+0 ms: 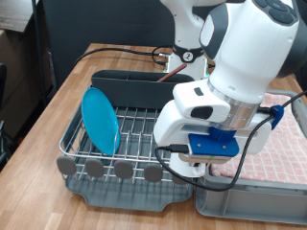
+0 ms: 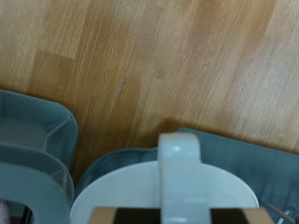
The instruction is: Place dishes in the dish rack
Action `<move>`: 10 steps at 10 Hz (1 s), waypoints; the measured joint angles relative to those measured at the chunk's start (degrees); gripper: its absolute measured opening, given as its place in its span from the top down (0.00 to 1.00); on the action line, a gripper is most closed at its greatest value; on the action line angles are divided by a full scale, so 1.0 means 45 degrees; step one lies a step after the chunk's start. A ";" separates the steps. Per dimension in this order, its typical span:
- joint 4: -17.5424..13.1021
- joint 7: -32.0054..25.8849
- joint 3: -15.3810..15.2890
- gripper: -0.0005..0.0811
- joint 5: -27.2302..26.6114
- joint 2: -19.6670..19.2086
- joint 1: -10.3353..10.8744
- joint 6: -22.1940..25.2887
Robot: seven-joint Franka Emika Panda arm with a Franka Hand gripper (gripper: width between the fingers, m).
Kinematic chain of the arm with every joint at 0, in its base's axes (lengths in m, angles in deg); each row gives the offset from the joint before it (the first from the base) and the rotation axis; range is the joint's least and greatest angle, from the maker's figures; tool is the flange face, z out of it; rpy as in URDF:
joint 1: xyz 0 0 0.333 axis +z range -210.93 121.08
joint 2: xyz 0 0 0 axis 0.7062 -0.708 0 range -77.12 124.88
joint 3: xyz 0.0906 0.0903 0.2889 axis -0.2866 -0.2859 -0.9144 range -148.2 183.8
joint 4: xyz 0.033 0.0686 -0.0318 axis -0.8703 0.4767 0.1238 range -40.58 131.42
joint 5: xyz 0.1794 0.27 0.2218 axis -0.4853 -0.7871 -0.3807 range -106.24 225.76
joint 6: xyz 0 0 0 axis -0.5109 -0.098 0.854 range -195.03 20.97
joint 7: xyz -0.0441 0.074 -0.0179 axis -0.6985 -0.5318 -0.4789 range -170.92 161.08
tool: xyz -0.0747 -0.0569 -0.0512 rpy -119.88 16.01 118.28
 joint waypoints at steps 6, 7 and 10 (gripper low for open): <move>-0.0539 -0.0065 -0.0157 0.90 -0.0256 -0.0780 -0.0306 0.0074; -0.0568 -0.0107 -0.0183 0.90 -0.0272 -0.0824 -0.0362 0.0058; -0.0644 -0.0403 -0.0265 0.88 -0.0289 -0.0938 -0.0483 0.0085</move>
